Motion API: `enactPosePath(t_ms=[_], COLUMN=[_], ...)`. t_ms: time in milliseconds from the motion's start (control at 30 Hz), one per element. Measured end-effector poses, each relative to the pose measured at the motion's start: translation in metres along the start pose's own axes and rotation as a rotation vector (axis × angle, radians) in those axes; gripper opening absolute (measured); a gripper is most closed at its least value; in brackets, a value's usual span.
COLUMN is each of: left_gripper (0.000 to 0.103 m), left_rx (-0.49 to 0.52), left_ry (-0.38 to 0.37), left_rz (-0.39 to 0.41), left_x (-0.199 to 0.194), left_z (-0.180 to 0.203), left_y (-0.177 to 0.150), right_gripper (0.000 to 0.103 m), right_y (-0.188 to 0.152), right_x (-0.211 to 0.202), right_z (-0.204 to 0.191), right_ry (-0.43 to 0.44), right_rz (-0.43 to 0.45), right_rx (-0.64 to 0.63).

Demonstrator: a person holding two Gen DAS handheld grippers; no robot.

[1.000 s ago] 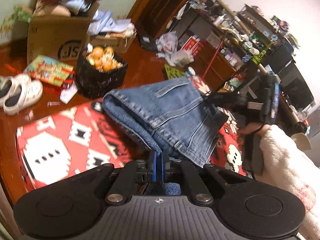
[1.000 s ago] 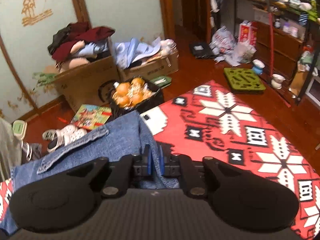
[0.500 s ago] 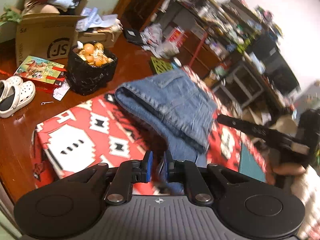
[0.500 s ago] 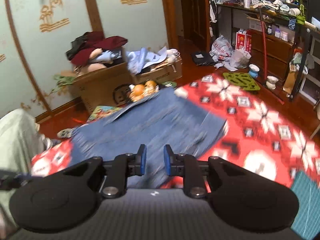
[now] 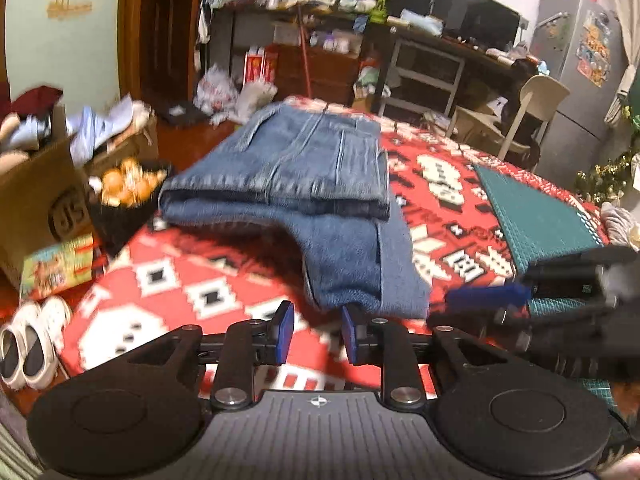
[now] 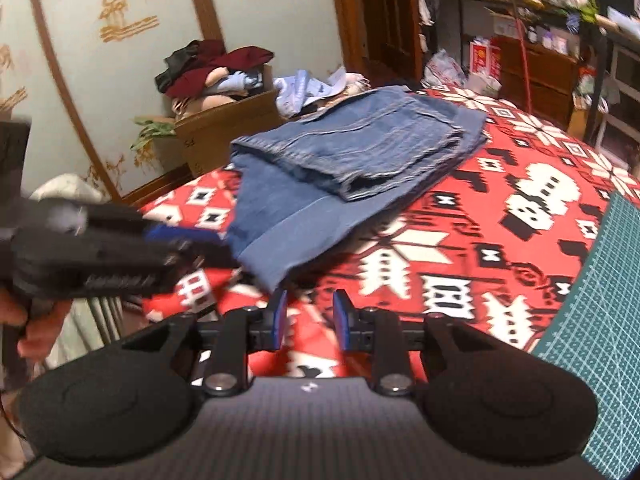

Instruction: Fold clothes

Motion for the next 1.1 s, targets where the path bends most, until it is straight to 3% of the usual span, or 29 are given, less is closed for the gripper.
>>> enactPosePath(t_ms=[100,167,267,333,367,400,600,800,967,1100], left_gripper=[0.024,0.017,0.015,0.013,0.012,0.010,0.006,0.003,0.000,0.000], left_rx=[-0.166,-0.282,-0.347,-0.355,-0.360,-0.367,-0.405,-0.463,-0.411,-0.359], left_ry=[-0.082,-0.133,-0.156,-0.161,-0.165,-0.171,-0.182,-0.152,-0.135,-0.148], left_rz=[0.017,0.016,0.012,0.005,0.002,0.002,-0.011,-0.067,-0.079,-0.010], left_x=[-0.001,0.000,0.000,0.000,0.000,-0.001,-0.013,-0.006,-0.018,-0.034], left_z=[-0.011,-0.021,-0.029,-0.030,-0.031,-0.030,-0.025,-0.032,-0.028,-0.024], left_y=[0.008,0.011,0.012,0.012,0.012,0.011,0.005,-0.019,-0.022,-0.006], right_gripper=[0.029,0.029,0.029,0.026,0.013,0.007,0.005,0.004,0.001,0.001], right_y=[-0.002,0.003,0.010,0.014,0.015,0.016,0.016,0.002,-0.004,0.002], right_x=[0.005,0.012,0.021,0.027,0.029,0.032,0.011,0.016,0.010,-0.005], right_z=[-0.010,-0.014,-0.017,-0.017,-0.017,-0.017,-0.014,-0.007,-0.004,0.001], right_ry=[0.019,0.029,0.029,0.027,0.025,0.023,-0.006,-0.019,0.003,0.011], right_rz=[-0.004,-0.001,0.016,0.018,0.017,0.016,0.039,-0.009,-0.026,0.008], right_rx=[0.025,0.053,0.085,0.098,0.099,0.101,0.056,0.073,0.111,0.134])
Point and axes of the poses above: each gripper's, at about its wrist camera, not at the fingertips, and x roughly the way its jaws point, z to its right, y to its top, the point moved 8 cm from there along x, roughly the way its jaws point, and after that the axes turned 6 degrees about -y, right-handed, at the moved point
